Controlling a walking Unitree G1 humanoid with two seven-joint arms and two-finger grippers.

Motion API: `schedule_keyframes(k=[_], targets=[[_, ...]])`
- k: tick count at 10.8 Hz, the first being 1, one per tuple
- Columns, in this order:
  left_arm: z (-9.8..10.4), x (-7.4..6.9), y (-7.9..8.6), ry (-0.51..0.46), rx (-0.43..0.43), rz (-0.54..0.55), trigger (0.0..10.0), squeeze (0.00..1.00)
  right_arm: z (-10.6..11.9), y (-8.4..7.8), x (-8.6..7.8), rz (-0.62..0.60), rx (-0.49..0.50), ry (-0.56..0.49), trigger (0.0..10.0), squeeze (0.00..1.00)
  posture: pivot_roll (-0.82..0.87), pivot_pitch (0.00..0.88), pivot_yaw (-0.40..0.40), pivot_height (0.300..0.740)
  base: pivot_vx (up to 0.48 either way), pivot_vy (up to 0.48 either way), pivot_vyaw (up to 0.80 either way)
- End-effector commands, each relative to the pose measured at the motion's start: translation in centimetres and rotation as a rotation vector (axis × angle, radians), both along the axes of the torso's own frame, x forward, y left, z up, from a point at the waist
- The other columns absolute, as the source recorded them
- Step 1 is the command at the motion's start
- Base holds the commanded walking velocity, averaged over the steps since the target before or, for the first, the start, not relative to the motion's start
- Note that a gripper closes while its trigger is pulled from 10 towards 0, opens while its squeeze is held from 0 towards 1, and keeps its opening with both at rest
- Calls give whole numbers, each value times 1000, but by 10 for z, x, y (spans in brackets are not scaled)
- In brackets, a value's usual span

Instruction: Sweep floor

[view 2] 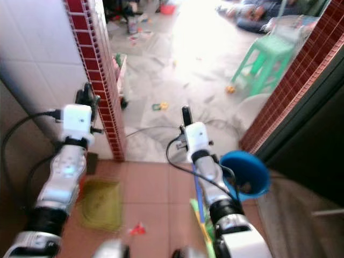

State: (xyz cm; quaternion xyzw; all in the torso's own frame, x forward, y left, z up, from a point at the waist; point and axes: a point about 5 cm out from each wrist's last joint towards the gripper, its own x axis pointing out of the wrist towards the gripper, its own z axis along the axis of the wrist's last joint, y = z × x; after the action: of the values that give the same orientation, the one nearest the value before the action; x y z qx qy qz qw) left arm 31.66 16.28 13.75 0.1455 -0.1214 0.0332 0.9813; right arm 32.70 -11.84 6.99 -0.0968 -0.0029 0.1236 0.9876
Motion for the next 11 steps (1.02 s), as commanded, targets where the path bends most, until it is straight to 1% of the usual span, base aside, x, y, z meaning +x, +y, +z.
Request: schedule_keyframes(k=[1, 2, 3, 4, 5, 6, 7, 8, 9, 10, 11], targets=[[6, 2, -9, -35, -6, -30, 10000, 0, 4, -3, 3, -14, 4, -18, 10000, 0, 77, 0, -50, 740, 0, 0, 0], [3, 2, -11, -24, -9, -38, 10000, 0, 4, -3, 3, -14, 7, -18, 10000, 0, 76, 0, -52, 740, 0, 0, 0], [-6, 2, -15, 15, 10, -45, 10000, 0, 6, -3, 4, -14, 13, -18, 10000, 0, 75, 0, -53, 740, 0, 0, 0], [-7, 1, -16, 9, 24, -61, 10000, 0, 7, -3, 5, -14, 17, -21, 10000, 0, 75, 0, -53, 740, 0, 0, 0], [-4, 2, -15, -12, 45, -51, 10000, 0, 9, -5, 6, -16, 14, -28, 10000, 0, 74, 0, -52, 740, 0, 0, 0], [3, 3, -10, -49, 76, -39, 10000, 0, 11, -8, 8, -22, 11, -34, 10000, 0, 66, 0, -53, 740, 0, 0, 0], [-1, 4, -8, -21, 72, -51, 10000, 0, 11, -9, 7, -25, 12, -34, 10000, 0, 67, 0, -52, 740, 0, 0, 0], [-15, 2, -9, 39, 73, -77, 10000, 0, 10, -8, 7, -32, 27, -24, 10000, 0, 64, 0, -51, 740, 0, 0, 0], [-33, -4, -16, 105, 64, -149, 10000, 0, 12, -3, 10, -40, 62, -14, 10000, 0, 59, 0, -51, 740, 0, 0, 0], [-46, -6, -20, 143, 73, -142, 10000, 0, 18, -1, 14, -49, 106, -15, 10000, 0, 57, 0, -53, 740, 0, 0, 0], [-55, -6, -22, 164, 38, -123, 10000, 0, 25, -2, 20, -76, 152, -14, 10000, 0, 43, 0, -55, 740, 0, 0, 0]])
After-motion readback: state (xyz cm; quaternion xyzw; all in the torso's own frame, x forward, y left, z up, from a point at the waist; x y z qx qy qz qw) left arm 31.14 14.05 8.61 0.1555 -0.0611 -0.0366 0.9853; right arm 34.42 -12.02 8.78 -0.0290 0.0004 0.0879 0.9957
